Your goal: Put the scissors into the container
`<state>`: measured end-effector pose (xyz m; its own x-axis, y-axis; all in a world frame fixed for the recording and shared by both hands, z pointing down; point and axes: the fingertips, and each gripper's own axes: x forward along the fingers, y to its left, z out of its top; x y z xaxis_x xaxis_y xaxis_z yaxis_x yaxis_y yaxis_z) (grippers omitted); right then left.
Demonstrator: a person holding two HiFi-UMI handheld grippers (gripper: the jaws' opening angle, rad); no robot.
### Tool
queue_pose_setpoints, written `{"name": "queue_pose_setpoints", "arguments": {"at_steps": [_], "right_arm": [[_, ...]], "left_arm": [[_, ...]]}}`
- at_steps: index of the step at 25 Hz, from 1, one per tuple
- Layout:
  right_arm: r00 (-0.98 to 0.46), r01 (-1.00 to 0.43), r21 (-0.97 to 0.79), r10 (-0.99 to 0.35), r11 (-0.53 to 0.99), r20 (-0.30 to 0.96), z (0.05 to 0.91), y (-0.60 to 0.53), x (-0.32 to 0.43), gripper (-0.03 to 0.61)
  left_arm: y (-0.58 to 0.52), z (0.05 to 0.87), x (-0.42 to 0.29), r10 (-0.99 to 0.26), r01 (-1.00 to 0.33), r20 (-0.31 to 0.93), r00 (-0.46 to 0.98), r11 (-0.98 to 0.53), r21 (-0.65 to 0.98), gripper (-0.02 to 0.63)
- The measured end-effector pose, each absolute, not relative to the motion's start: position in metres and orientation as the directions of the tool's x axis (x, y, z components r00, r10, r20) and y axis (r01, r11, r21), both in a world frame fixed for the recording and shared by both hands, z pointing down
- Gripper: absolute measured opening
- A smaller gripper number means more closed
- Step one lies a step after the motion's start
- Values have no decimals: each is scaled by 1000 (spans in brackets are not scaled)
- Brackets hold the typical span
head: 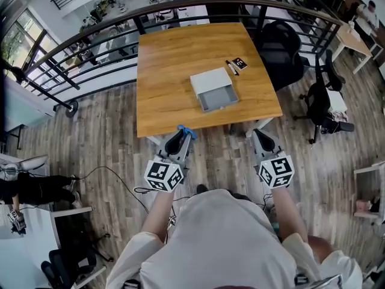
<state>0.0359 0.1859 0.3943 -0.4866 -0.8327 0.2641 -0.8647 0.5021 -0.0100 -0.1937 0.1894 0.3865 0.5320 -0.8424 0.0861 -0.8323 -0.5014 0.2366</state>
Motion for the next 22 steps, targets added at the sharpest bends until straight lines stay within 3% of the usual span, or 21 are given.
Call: {"name": "queue_pose_setpoints", "arguments": {"at_steps": [22], "right_arm": [[-446, -885, -7, -846, 465, 292, 411, 171, 22, 3]], "left_arm": [[167, 404, -208, -817, -811, 107, 566, -528, 252, 75]]}}
